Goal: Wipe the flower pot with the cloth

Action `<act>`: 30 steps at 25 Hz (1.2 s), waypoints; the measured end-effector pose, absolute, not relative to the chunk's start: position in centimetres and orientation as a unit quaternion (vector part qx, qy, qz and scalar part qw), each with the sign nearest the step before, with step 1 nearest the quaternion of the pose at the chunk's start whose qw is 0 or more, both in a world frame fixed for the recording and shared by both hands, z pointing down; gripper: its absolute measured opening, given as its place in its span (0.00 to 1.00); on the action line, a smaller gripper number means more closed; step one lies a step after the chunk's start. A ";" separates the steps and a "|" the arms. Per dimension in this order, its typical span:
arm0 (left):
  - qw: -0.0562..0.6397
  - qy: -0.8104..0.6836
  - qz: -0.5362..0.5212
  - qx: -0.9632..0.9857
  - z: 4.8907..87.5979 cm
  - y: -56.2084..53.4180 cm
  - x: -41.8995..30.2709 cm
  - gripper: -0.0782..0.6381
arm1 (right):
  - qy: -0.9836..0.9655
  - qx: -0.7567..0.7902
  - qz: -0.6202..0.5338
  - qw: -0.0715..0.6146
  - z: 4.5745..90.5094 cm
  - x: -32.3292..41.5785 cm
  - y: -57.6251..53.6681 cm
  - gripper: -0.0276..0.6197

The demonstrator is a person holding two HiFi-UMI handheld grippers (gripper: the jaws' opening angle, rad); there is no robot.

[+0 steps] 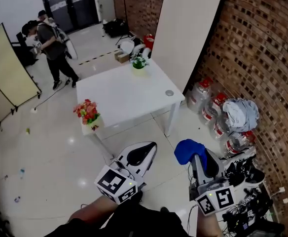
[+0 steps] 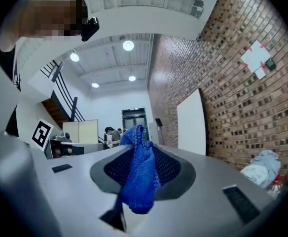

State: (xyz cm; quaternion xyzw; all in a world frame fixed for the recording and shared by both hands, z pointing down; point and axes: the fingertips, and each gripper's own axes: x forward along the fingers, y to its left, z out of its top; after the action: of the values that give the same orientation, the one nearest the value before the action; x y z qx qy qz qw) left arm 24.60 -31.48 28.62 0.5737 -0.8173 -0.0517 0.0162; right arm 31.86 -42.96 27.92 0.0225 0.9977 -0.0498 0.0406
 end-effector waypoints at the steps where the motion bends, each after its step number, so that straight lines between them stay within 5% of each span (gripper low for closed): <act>1: 0.019 -0.831 -0.053 0.553 28.9 -30.8 25.1 0.10 | 0.997 0.048 -0.051 0.038 28.1 32.0 -42.5 0.19; 14: 0.028 -0.938 -0.036 0.343 29.9 -21.3 35.3 0.10 | 0.964 0.262 -0.042 0.019 29.7 35.5 -35.4 0.19; 30: -0.006 -0.965 -0.056 0.255 27.3 -10.3 41.5 0.10 | 0.940 0.339 -0.029 0.030 26.5 38.7 -24.5 0.19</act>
State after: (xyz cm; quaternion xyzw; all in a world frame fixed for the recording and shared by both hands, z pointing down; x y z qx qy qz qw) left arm 41.49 -10.28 27.31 0.2548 -0.9654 -0.0557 -0.0065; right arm 38.72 -24.49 26.55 0.3393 0.9398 -0.0293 0.0300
